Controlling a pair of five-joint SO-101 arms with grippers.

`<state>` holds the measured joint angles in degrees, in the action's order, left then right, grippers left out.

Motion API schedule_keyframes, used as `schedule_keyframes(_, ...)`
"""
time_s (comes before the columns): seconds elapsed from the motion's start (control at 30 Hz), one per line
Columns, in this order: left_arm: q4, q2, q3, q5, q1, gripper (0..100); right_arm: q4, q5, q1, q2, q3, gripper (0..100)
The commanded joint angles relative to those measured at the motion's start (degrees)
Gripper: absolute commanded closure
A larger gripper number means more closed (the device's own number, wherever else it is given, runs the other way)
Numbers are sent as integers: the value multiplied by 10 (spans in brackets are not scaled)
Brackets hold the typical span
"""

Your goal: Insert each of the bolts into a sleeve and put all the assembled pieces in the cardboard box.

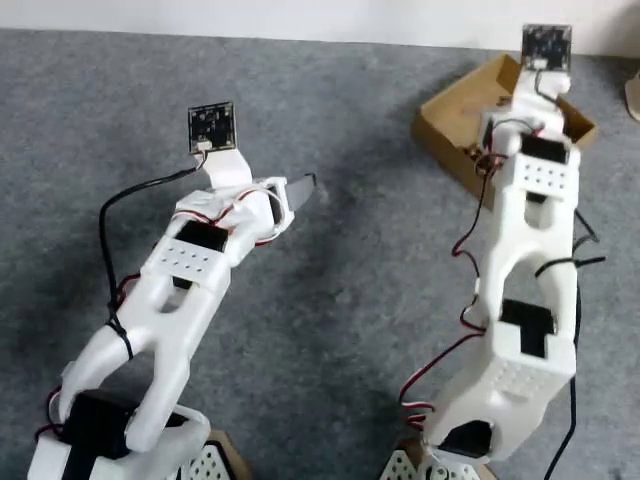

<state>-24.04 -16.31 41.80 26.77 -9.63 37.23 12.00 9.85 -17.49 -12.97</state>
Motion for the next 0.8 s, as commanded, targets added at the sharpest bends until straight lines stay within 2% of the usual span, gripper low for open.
schedule_keyframes(0.0,11,-3,-29,-4,5,713,6,9,6,-13,-92,994)
schedule_keyframes(0.17,12,-3,-29,-4,5,713,6,11,7,-80,-130,994)
schedule_keyframes(0.33,12,-3,-28,-4,6,713,4,55,8,-168,-184,994)
schedule_keyframes(0.57,12,-3,-28,-4,6,713,6,56,28,-277,-319,994)
schedule_keyframes(0.77,12,-2,-28,-4,6,713,7,56,26,-342,-351,994)
